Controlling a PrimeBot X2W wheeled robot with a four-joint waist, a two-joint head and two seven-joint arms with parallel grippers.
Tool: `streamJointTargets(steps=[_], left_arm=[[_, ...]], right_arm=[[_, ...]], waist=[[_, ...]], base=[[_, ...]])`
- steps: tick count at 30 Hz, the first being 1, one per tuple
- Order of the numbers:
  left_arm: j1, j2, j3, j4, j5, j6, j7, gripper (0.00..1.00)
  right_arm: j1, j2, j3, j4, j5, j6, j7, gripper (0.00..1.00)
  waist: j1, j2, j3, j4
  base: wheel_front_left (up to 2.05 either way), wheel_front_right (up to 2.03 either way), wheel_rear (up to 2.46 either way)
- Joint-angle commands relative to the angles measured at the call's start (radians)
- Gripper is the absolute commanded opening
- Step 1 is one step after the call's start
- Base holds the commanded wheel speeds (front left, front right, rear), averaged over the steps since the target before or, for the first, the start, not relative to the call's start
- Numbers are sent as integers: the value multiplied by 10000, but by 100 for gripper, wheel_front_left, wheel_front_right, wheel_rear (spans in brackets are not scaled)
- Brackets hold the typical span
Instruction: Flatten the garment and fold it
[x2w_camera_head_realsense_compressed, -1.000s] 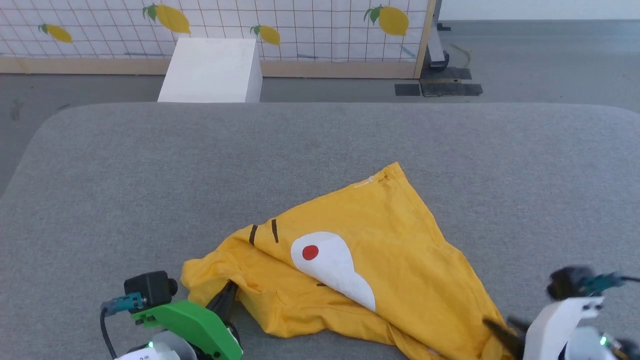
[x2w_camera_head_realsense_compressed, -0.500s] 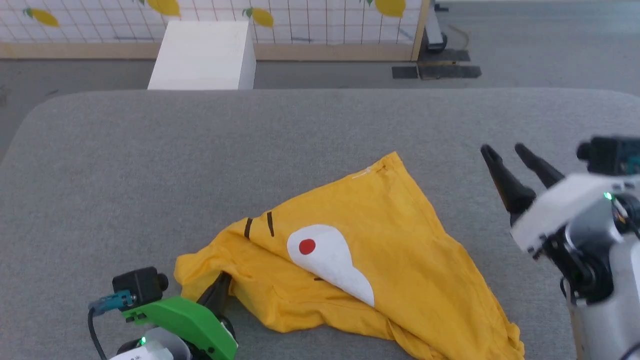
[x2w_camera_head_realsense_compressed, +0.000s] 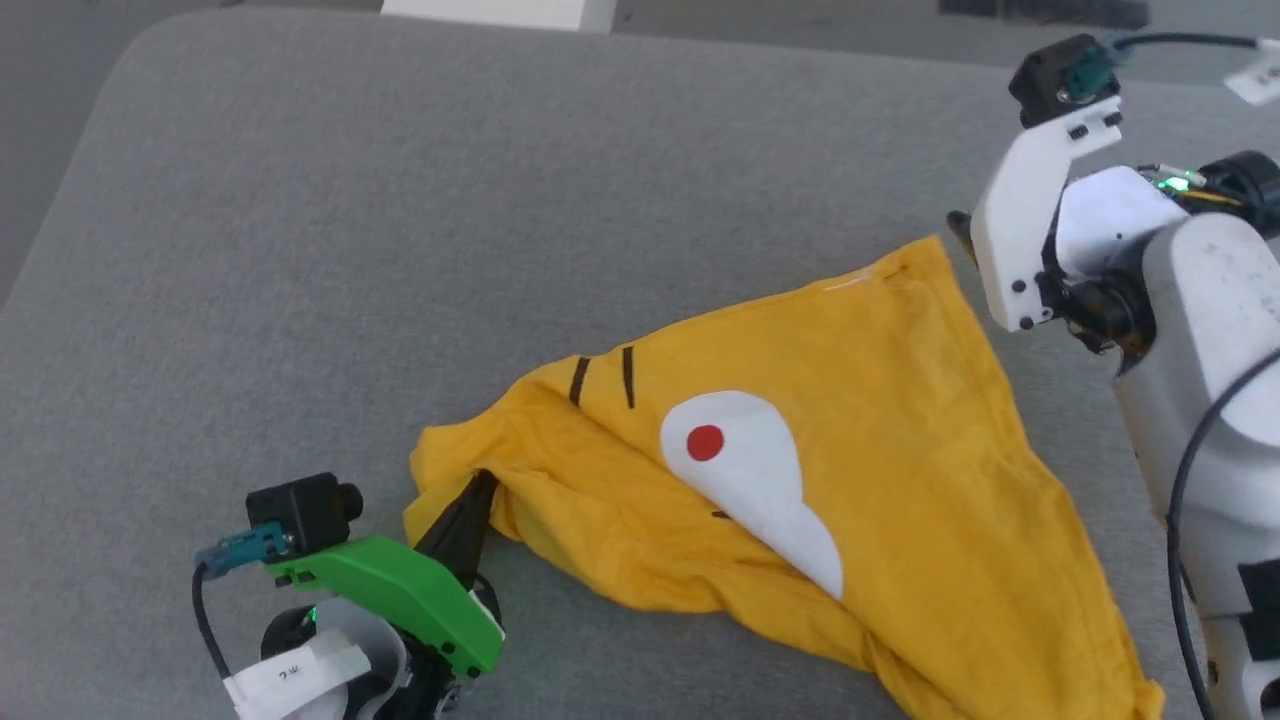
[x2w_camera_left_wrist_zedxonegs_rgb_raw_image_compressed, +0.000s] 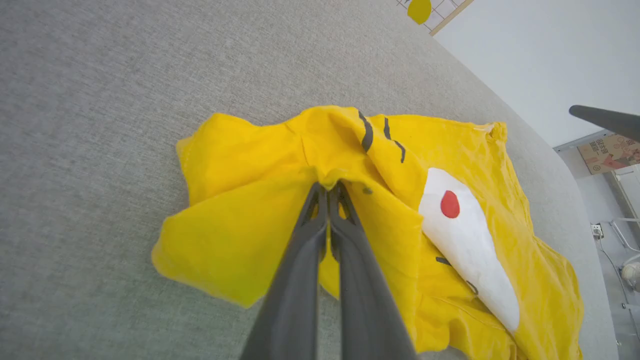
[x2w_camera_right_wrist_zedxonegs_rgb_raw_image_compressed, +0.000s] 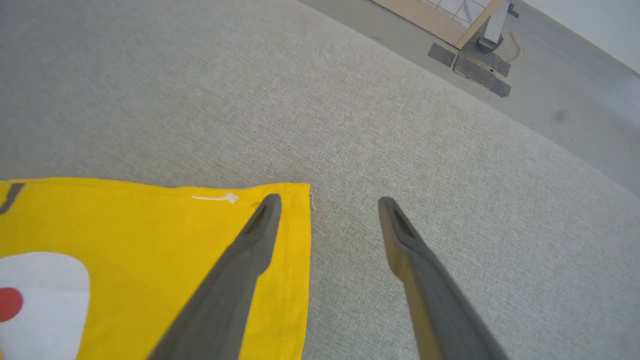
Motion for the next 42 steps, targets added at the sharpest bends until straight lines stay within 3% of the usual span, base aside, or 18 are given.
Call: streamJointTargets(steps=[1, 7, 15, 16, 17, 23, 29, 36, 42], left_arm=[[-194, -55, -25, 55, 85, -117, -55, 0], [-448, -218, -164, 311, 65, -356, -125, 0], [-607, -351, -191, 616, -34, -576, -244, 0], [-618, -334, -180, 662, -28, -578, -250, 0], [-624, -315, -167, 694, -23, -575, -253, 0], [-600, -100, -41, 833, 19, -535, -260, 0], [-458, 119, 54, 836, 36, -407, -187, 0], [268, 227, 135, 704, -105, -109, -166, 0], [990, 290, 148, 686, -213, 53, -231, 0]], right_arm=[[-263, -80, 191, 262, -183, -13, 469, 100], [-782, -475, 1480, 1011, -424, -13, 2177, 100], [-739, -757, 2360, 1181, 357, -13, 2889, 100], [-709, -775, 2322, 1191, 483, -13, 2901, 21], [-690, -776, 2256, 1164, 576, -13, 2826, 0], [-396, -797, 1479, 772, 1175, -13, 1789, 0], [655, -773, 286, -589, 2115, -13, 223, 0], [3769, -732, -1305, -3283, 2921, -13, -288, 0], [7144, 44, -2613, -5109, 3503, -13, 349, 0]], waist=[[-1, 0, 1131, 1073], [-1, 0, 1591, 1382], [-1, 0, 1786, 1342], [-1, 0, 1732, 1294], [-1, 0, 1676, 1248], [-1, 0, 870, 729], [-1, 0, -336, 4], [-1, 0, -1606, -805], [-1, 0, -2531, -1107]], base=[[0, 0, 0], [0, 0, 0], [0, 0, 0], [0, 0, 0], [0, 0, 0], [0, 0, 0], [0, 0, 0], [0, 0, 0], [0, 0, 0]])
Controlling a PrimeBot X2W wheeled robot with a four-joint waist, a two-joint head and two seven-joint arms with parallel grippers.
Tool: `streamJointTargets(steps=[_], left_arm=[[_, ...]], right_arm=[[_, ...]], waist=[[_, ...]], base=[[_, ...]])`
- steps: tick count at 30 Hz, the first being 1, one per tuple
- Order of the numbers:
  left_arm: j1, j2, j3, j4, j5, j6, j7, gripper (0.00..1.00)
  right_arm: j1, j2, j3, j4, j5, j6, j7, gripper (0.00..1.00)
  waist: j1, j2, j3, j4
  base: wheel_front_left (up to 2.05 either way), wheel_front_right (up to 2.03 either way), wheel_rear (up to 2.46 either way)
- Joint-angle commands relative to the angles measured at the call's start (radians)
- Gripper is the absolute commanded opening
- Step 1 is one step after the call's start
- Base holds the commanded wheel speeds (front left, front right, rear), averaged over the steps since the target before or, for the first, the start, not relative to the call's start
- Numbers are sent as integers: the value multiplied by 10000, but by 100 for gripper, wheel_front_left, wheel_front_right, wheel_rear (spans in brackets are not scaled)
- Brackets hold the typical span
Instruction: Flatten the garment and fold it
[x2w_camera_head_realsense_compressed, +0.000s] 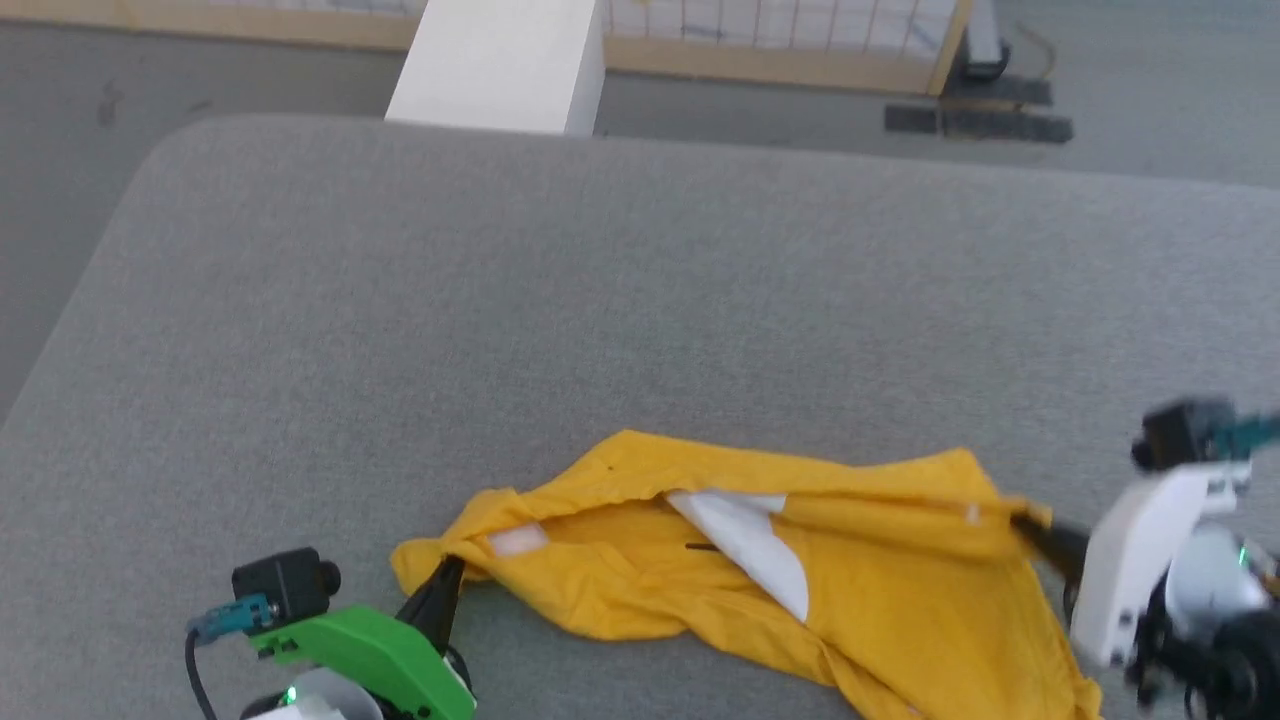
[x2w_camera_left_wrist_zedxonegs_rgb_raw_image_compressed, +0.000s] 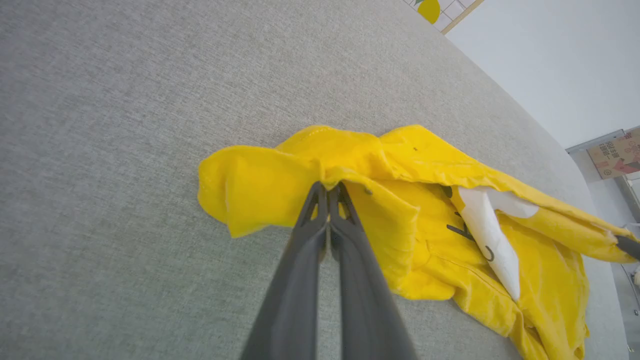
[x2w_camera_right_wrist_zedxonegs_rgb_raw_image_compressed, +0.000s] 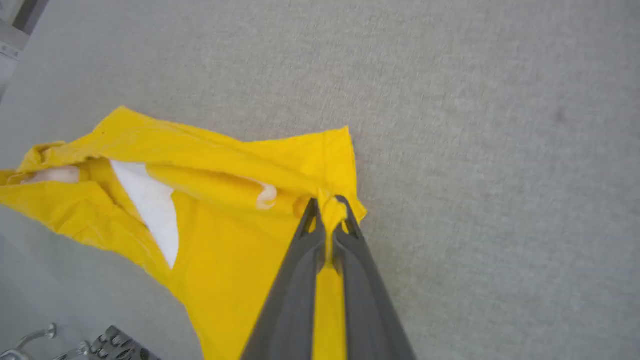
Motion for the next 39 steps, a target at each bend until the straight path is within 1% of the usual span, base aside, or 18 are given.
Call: streamJointTargets(steps=[1, 4, 7, 10, 12, 14, 17, 21, 23, 26, 29, 31, 32, 35, 39], left_arm=[[188, 74, 29, -28, -41, 52, -66, 0], [453, 88, 36, -67, -119, 52, -98, 0], [615, 68, 210, -198, -305, -46, -244, 0], [343, 143, 426, -331, -510, -339, -260, 0], [-152, 477, 515, -287, -406, -529, -74, 0], [-897, 644, 739, -360, -514, -764, 89, 0], [-2416, 1249, 967, -218, -225, -977, 537, 0], [-4848, 1886, 1018, 605, 266, -1265, 1252, 0], [-6164, 2022, 1000, 1161, 500, -1376, 1534, 0], [-8084, 2084, 991, 2069, 880, -1383, 1817, 0], [-10106, 2125, 1019, 2992, 1379, -1221, 1953, 0], [-11336, 2088, 1020, 3544, 1726, -1139, 1859, 0], [-11880, 2176, 947, 3757, 2006, -1122, 1829, 0], [-13572, 2185, 814, 4530, 2713, -1055, 1468, 0], [-15240, 2095, 780, 5257, 3364, -1021, 647, 0]], right_arm=[[514, 252, -109, -292, 185, -11, 204, 0], [1763, 764, -461, -941, 584, -11, 763, 0], [2263, 1105, -638, -1448, 972, -11, 1173, 0], [1889, 1167, -739, -1771, 1199, -11, 1324, 0], [1208, 1021, -783, -1835, 1301, -11, 1373, 0], [291, 810, -837, -1832, 1330, -11, 1433, 0], [-1467, 461, -929, -1551, 1265, -11, 1659, 0], [-4084, 185, -1097, -598, 860, -11, 1948, 0], [-5368, 167, -1169, -30, 491, -11, 2037, 0], [-7198, 120, -1119, 898, -189, -11, 1902, 0], [-9110, 266, -1054, 1917, -814, -11, 1440, 0], [-10218, 492, -1115, 2565, -1220, -11, 948, 0], [-10715, 592, -1134, 2813, -1403, -11, 720, 0], [-12282, 969, -1372, 3667, -1992, -11, -246, 0], [-13885, 1316, -1698, 4701, -2545, -11, -1425, 0]], waist=[[1, -1, -1142, -812], [1, -1, -1372, -882], [1, -1, -1373, -1020], [1, -1, -1254, -1076], [1, -1, -1164, -1101], [1, -1, -1031, -1104], [1, -1, -825, -1129], [1, -1, -387, -1132], [1, -1, -38, -1149], [1, -1, 528, -1200], [1, -1, 1283, -1345], [1, -1, 1728, -1452], [1, -1, 1971, -1532], [1, -1, 2654, -1719], [1, -1, 3394, -1900]], base=[[0, 0, 0], [0, 0, 0], [0, 0, 0], [0, 0, 0], [0, 0, 0], [0, 0, 0], [0, 0, 0], [0, 0, 0], [0, 0, 0], [0, 0, 0], [0, 0, 0], [0, 0, 0], [0, 0, 0], [0, 0, 0], [0, 0, 0]])
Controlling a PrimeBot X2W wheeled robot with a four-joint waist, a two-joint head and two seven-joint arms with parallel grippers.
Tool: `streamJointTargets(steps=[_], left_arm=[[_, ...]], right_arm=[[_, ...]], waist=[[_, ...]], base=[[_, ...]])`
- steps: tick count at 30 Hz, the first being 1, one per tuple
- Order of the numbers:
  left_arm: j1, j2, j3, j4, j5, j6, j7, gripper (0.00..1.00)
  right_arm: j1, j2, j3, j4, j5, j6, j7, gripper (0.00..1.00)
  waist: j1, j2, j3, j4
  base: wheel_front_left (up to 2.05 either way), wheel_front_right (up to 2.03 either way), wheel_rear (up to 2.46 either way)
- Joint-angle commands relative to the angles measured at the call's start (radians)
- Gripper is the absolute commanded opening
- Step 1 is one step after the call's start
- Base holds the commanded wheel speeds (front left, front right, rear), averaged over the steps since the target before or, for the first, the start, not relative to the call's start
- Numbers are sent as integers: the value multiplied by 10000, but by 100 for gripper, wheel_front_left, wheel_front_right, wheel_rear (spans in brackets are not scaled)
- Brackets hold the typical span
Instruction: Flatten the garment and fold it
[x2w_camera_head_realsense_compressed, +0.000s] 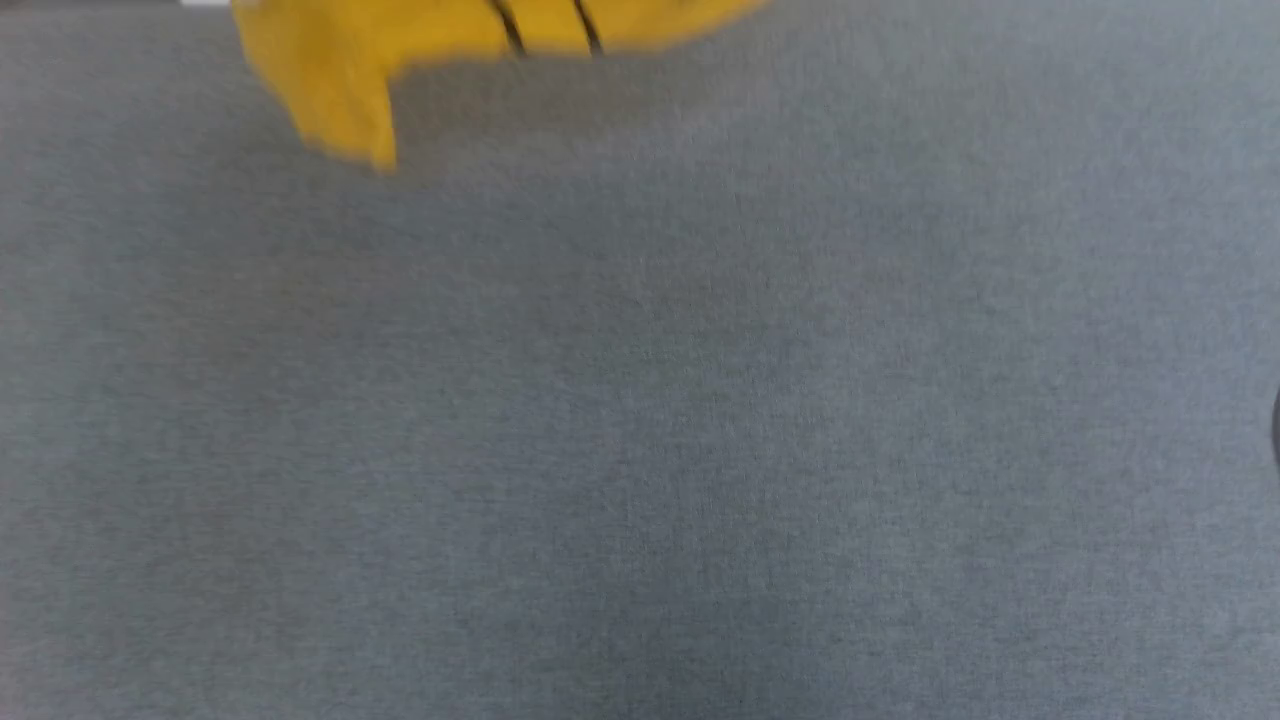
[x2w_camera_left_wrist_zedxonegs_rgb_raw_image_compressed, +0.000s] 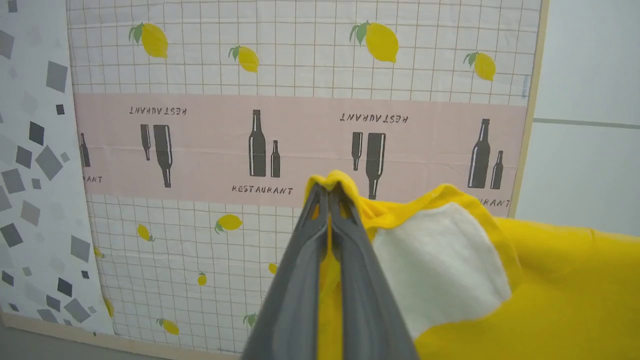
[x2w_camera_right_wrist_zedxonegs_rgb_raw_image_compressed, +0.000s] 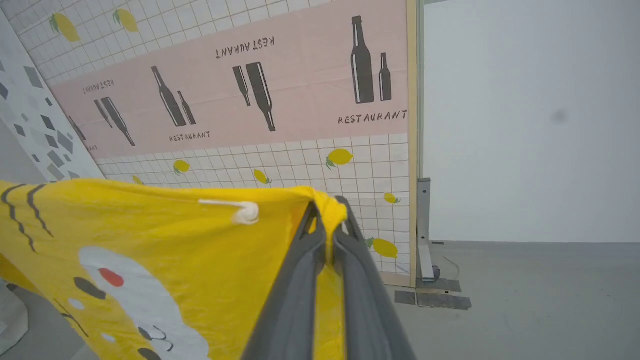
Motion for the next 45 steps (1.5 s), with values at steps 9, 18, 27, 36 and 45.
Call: streamJointTargets(steps=[9, 18, 27, 36, 45], left_arm=[[-1789, -408, 200, 1269, 507, -113, -2189, 0], [-1178, -1006, 170, 2432, -15, -977, -3236, 0], [1320, -1532, 138, 3114, -945, -2271, -3999, 0], [5875, -1779, -207, 1947, -1832, -2631, -4181, 0], [11507, -2058, -329, -142, -3022, -1618, -3573, 0]], right_arm=[[-1932, 280, -278, 1587, -586, -13, -1922, 0], [-1399, -91, 147, 2403, -180, -13, -2364, 0], [1943, -863, 1494, 1861, 2131, -13, -2766, 0], [7338, -1459, 2384, -292, 4251, -13, -3285, 0], [12305, -1251, 2025, -1516, 4605, -13, -3481, 0]], waist=[[-2, 0, 2366, -482], [-2, 0, 2641, 32], [-2, 0, 910, 580], [-2, 0, -1507, 939], [-2, 0, -2991, 967]], base=[[0, 0, 0], [0, 0, 0], [0, 0, 0], [0, 0, 0], [0, 0, 0]])
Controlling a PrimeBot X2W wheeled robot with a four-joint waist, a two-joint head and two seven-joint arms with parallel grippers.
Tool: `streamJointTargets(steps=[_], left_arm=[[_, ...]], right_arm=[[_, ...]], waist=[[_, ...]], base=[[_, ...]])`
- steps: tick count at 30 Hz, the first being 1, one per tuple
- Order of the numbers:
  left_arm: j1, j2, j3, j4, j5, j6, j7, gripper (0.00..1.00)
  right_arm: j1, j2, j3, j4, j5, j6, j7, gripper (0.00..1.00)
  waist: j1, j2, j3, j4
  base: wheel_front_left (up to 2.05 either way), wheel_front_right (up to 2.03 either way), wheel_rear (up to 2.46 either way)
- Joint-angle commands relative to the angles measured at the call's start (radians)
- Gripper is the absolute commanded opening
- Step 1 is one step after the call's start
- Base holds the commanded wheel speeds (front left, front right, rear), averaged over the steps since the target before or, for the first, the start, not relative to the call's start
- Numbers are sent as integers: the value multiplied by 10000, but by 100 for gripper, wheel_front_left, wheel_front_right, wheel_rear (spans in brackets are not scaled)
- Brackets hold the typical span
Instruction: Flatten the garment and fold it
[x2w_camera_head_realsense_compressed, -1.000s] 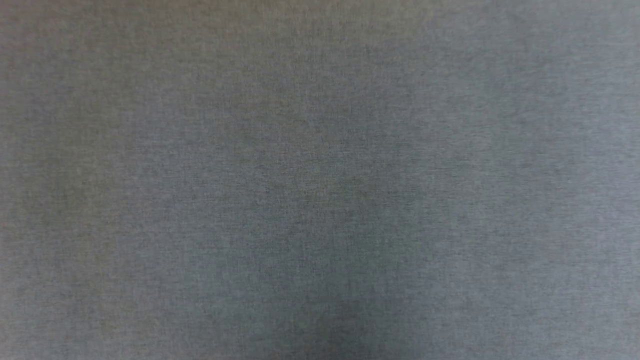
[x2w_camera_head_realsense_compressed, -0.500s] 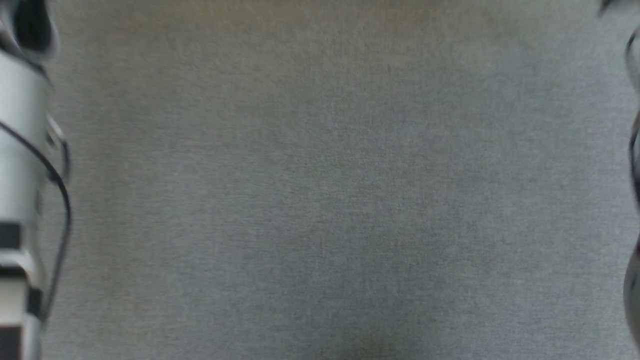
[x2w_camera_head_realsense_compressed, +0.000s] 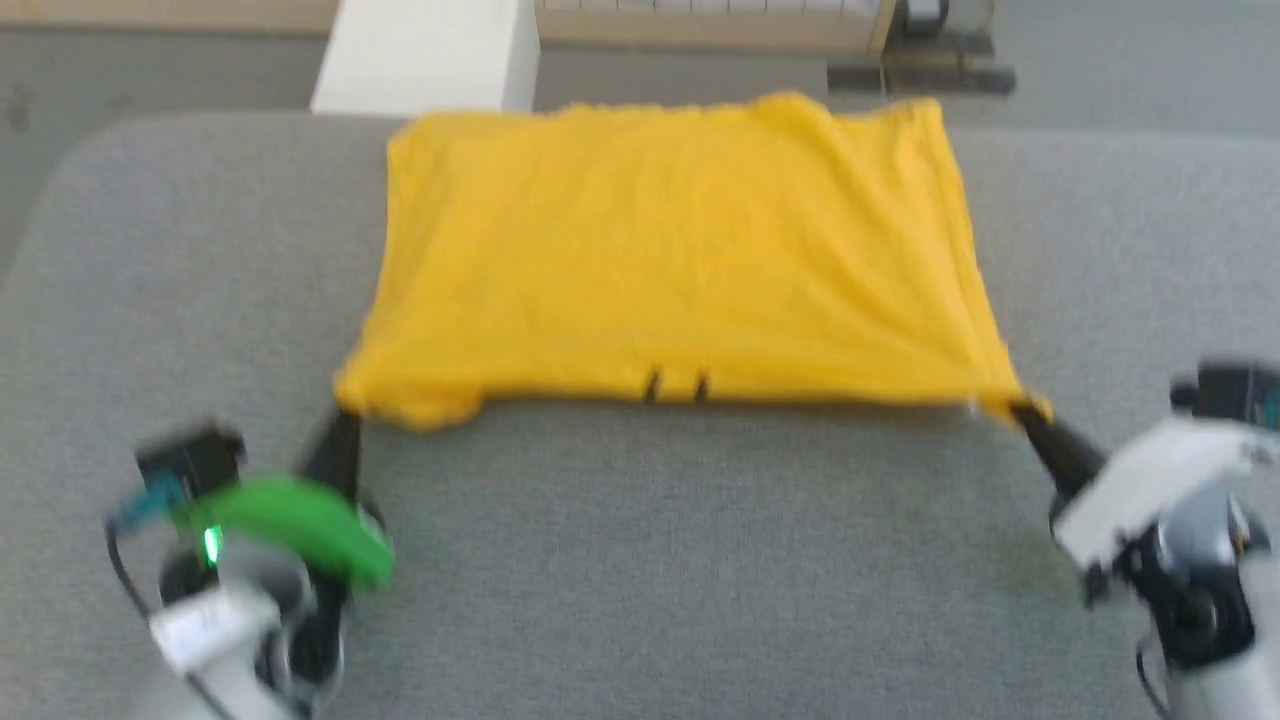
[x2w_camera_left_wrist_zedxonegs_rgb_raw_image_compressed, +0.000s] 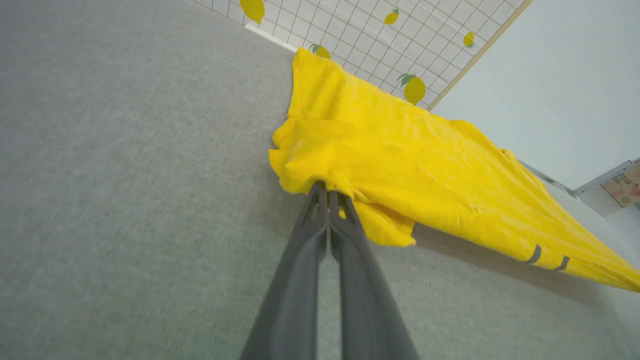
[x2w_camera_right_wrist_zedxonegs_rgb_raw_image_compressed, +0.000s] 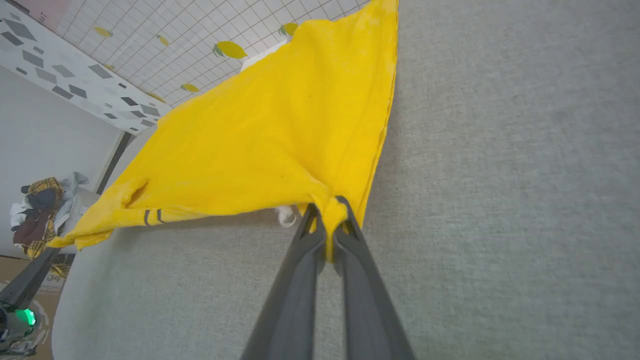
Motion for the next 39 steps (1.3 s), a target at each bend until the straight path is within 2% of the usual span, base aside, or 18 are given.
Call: streamJointTargets(steps=[1, 8, 15, 19, 21, 24, 29, 33, 39], left_arm=[[585, -17, 30, -254, -248, 145, 73, 0], [3251, 195, -83, -1725, -916, 959, 926, 0], [5189, 914, 61, -3032, -1239, 2222, 1809, 0], [5834, 1171, 156, -3861, -1275, 2778, 2024, 0], [5958, 1255, 255, -4339, -1185, 2945, 1899, 0], [5832, 1365, 321, -4905, -1054, 2942, 1794, 0], [4658, 1675, 211, -5211, -650, 2775, 2069, 0], [3361, 1751, -21, -4822, -350, 2569, 2451, 0], [1548, 1452, -298, -3610, -43, 2032, 2516, 0]], right_arm=[[430, 62, -186, -105, -2, -11, -116, 0], [2848, 175, -437, -850, -159, -11, 630, 0], [4743, 50, -744, -2248, -167, -11, 2856, 0], [5308, 145, -1027, -3005, -264, -11, 4045, 0], [5323, 300, -1276, -3424, -431, -11, 4182, 0], [5038, 489, -1444, -3878, -661, -11, 4182, 0], [4083, 476, -1380, -4085, -1063, -11, 4202, 0], [3202, 413, -1286, -3940, -1426, -11, 4303, 0], [1957, 383, -1181, -3322, -1986, -11, 4329, 0]], waist=[[2, 0, -1242, 256], [2, 0, -1816, 357], [2, 0, -1904, 261], [2, 0, -1859, 182], [2, 0, -1837, 163], [2, 0, -1744, 121], [2, 0, -1423, 114], [2, 0, -939, 74], [2, 0, 39, 37]], base=[[0, 0, 0], [0, 0, 0], [0, 0, 0], [0, 0, 0], [0, 0, 0], [0, 0, 0], [0, 0, 0], [0, 0, 0], [0, 0, 0]])
